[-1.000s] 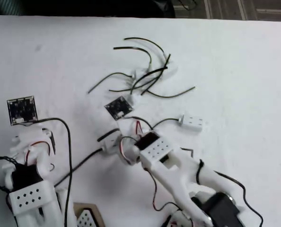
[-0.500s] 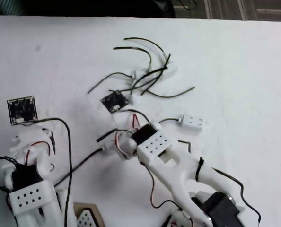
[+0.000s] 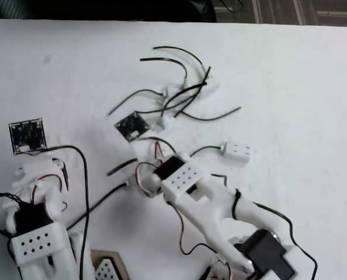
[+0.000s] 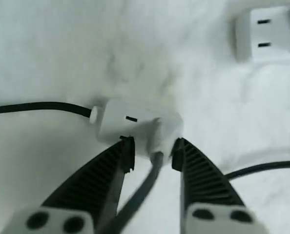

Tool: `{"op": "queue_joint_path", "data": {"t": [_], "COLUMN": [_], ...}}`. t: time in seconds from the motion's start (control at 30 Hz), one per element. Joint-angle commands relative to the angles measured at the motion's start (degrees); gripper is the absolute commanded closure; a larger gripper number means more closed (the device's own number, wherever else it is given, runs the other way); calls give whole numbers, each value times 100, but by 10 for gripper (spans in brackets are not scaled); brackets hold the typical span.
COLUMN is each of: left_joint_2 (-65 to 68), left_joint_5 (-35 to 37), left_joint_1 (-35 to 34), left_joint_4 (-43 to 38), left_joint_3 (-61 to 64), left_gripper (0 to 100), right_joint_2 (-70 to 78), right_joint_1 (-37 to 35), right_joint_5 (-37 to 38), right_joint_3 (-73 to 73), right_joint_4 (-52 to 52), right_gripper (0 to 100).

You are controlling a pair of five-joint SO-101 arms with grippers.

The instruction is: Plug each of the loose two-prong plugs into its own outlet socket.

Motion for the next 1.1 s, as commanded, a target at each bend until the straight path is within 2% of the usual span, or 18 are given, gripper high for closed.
{"op": "queue_joint_path", "data": {"t": [0.0, 0.23, 0.6, 0.73, 0.9, 1.07], "left_joint_2": [-57, -57, -57, -57, -57, -57], "left_joint_5": [-44, -44, -44, -44, -44, -44], "left_joint_1": [-48, -48, -48, -48, -48, -48], "left_joint_4": [-114, -114, -105, -105, -97, -105], "left_joint_3": [-26, -26, -26, -26, -18, -18], "left_gripper": [924, 924, 924, 924, 924, 924], "right_joint_2": [171, 497, 1956, 2475, 2334, 1059], "right_joint_1": [57, 567, 1112, 945, 954, 1051], "right_joint_5": [9, 440, 501, 1187, 1204, 1204], "right_joint_3": [-229, -545, -2426, -2910, -2936, -2936], "right_joint_4": [-435, -866, -1771, -1736, -1077, 215], "right_gripper": [981, 981, 978, 956, 786, 769]}}
